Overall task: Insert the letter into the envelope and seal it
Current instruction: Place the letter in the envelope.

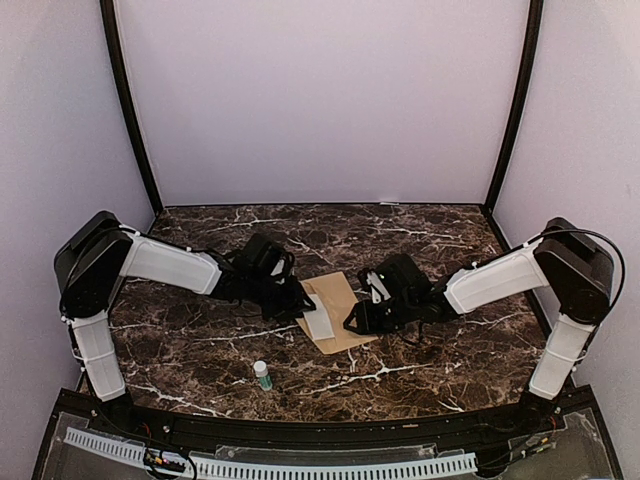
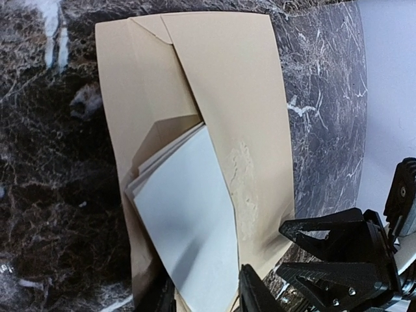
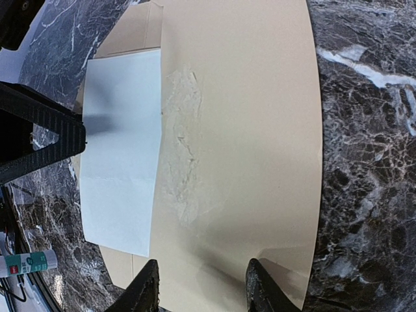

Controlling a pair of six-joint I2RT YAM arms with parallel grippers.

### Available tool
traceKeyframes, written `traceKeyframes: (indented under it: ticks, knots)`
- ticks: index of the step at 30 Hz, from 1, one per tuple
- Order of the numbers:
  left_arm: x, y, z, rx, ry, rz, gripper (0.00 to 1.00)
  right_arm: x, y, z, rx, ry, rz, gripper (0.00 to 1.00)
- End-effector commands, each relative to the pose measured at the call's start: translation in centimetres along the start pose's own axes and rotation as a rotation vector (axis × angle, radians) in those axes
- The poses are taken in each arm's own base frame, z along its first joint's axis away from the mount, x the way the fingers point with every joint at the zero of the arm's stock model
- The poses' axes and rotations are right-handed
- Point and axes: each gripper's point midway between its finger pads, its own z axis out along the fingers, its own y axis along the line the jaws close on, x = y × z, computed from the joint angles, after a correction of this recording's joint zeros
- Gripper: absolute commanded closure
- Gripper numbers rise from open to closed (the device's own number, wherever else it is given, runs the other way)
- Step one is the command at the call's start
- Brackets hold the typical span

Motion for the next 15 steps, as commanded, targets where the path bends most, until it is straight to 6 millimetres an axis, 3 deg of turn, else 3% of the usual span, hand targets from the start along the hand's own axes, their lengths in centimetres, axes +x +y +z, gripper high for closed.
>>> traceKeyframes:
  ticks: [1,6,9,15]
  knots:
    - [0.06,-0.58,-1.75,0.001,-0.019,0.025,0.69,1.28,-0.45,0.27,0.032,0.041,0.008,0.57]
    - [0.22,-0.36,-2.07,0.001,-0.025,0.024,0.76,1.24,-0.35,0.34,0.028,0.041,0.01,0.57]
    - [0.26,-0.47,-1.81,0.009,-0.019,0.021,0.86,1.25,-0.3,0.46,0.026,0.044,0.01,0.57]
    - [0.24,-0.43,-1.34,0.01,-0.012,0.022,0.88,1.29,-0.28,0.45,0.026,0.044,0.009,0.57]
